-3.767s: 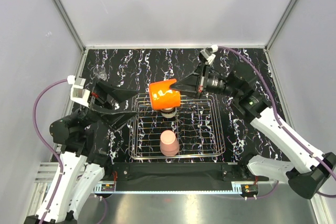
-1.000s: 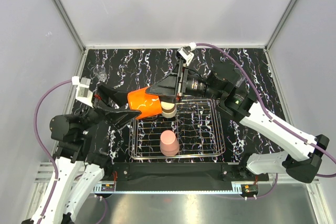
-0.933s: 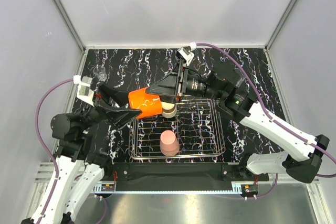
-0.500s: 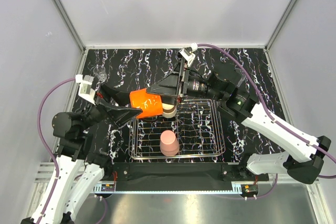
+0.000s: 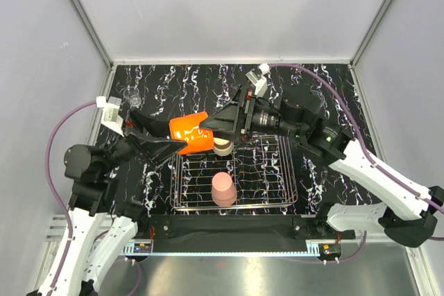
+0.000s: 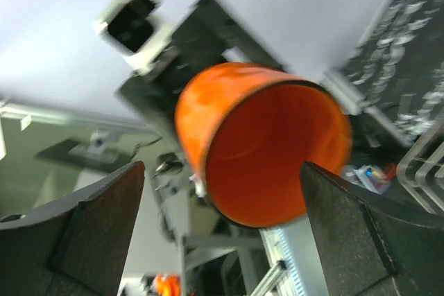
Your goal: Load the cups into the dish rack
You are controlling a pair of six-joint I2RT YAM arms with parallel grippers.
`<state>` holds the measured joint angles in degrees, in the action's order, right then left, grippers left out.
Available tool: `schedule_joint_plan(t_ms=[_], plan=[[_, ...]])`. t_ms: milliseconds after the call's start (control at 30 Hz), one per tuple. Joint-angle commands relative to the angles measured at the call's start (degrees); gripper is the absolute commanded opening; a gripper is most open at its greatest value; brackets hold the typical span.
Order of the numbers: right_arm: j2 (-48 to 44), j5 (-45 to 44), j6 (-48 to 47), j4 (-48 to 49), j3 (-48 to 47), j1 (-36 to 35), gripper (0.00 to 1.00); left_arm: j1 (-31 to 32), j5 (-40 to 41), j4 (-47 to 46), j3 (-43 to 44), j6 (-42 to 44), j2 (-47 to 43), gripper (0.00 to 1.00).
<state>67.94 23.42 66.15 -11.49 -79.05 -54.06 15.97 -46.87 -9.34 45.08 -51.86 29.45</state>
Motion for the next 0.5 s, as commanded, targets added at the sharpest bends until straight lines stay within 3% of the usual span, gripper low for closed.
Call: schedule_joint_plan(t_ms=[0, 100, 233, 333, 467], plan=[[-3.3, -12.8, -8.1, -15.3, -5.5, -0.5, 1.00, 0.2, 4.1, 6.3, 7.2, 7.1, 0.2, 0.00], [-6.2, -23.7, -10.5, -27.9, -7.7, -0.4, 1.00, 0.2, 7.2, 16.2, 10.4, 12.5, 0.7, 0.00], [-10.3, -39.7, -10.6, -37.8, -9.7, -0.4, 1.00, 0.2, 12.4, 33.7, 17.6, 19.3, 3.7, 0.00], [-12.7, -46.4, -11.0, -43.5, -11.9, -0.5, 1.00, 0.2, 17.5, 45.4, 22.1, 23.5, 8.9, 0.00], [-13.0, -51.7, -11.7, -51.3, -15.8, -0.4, 1.00, 0.3, 25.7, 52.8, 26.8, 24.8, 11.7, 0.00]])
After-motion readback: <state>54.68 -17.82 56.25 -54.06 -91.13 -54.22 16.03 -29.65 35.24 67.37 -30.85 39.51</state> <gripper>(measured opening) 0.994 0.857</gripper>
